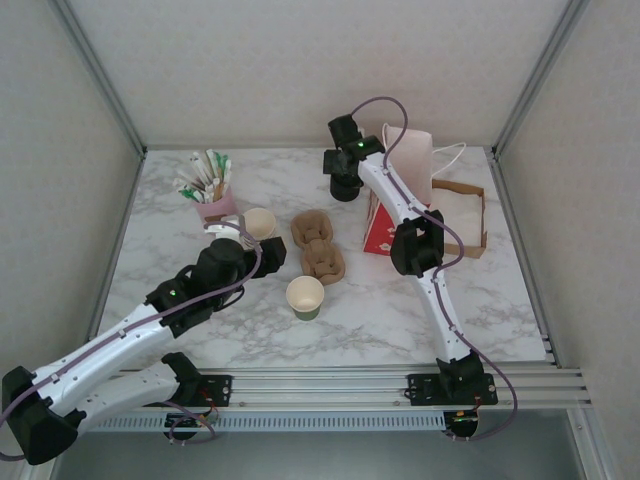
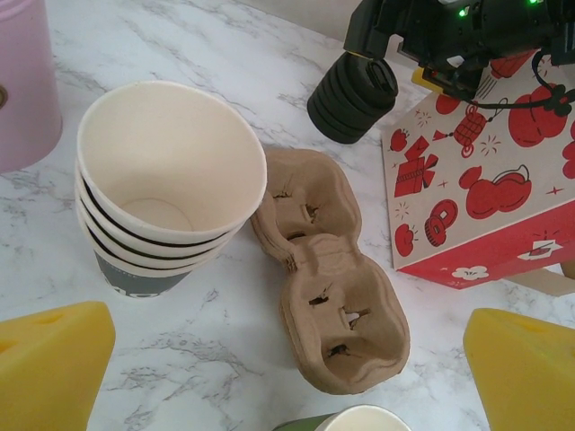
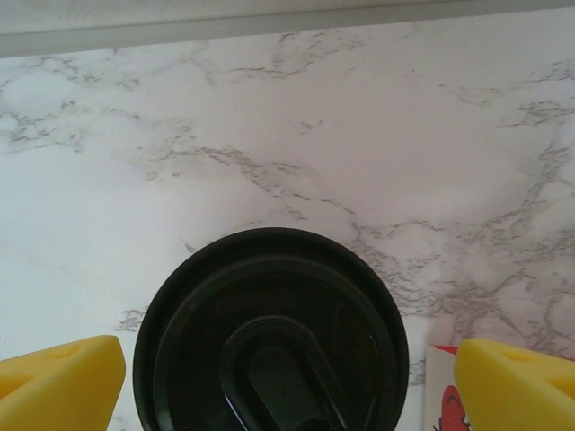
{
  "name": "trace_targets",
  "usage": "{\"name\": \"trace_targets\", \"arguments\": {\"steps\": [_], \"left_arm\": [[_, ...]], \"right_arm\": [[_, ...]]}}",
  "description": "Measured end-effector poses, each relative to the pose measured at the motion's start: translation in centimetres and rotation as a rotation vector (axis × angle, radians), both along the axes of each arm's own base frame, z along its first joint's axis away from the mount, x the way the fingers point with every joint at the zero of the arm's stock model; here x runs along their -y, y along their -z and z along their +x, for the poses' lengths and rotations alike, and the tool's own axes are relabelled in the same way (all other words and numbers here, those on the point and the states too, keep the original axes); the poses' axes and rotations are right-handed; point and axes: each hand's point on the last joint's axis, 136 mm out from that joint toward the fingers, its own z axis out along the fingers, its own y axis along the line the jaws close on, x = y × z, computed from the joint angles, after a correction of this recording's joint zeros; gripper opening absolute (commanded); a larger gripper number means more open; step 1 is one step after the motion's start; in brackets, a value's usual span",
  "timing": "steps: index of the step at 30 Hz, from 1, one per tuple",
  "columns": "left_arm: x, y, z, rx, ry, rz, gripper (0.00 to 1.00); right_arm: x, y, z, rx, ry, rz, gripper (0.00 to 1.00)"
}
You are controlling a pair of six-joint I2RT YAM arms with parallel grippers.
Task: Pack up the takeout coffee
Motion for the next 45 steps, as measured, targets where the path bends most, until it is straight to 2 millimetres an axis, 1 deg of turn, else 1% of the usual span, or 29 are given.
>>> {"name": "trace_targets", "arguments": {"steps": [4,12,17,21,26,31,38,45], "left_arm": [[0.1,0.2,0.0,-0.006,0.003,0.003,1.00],[0.2,0.4,0.1,-0.010,0.004,0.005,1.00],[0.3,0.6,0.2,-0.017,0.006,0.010,1.00],[0.4,0.8,0.2,-0.021,0.008,0.017,1.00],[0.4,0.8,0.3,-0.021,0.009,0.017,1.00],[0.6,1.0,0.4,-0.025,0.012,0.018,1.00],[0.7,1.0,0.5,-0.024,0.012,0.018,1.00],[0.8,1.3,0.6,-0.030,0.015,0.021,1.00]], "right_arm": [[-0.5,0.2,-0.1,-0.009,-0.017,0.023,0.91],[-0.9,0.5,0.0,-0.013,-0.028,0.038,0.86],[-0.8,0.7,-0.1,-0.017,-0.027,0.038,0.84],[-0.6,1.2,-0.1,-0.027,-0.023,0.033,0.83],[-0.5,1.2,0.0,-0.026,-0.023,0.035,0.83],[-0.4,1.3,0.0,-0.027,-0.021,0.035,0.88],[-0.3,2.0,-0.1,-0.040,-0.017,0.031,0.88],[0.0,2.1,0.0,-0.039,-0.002,0.049,0.86]]}}
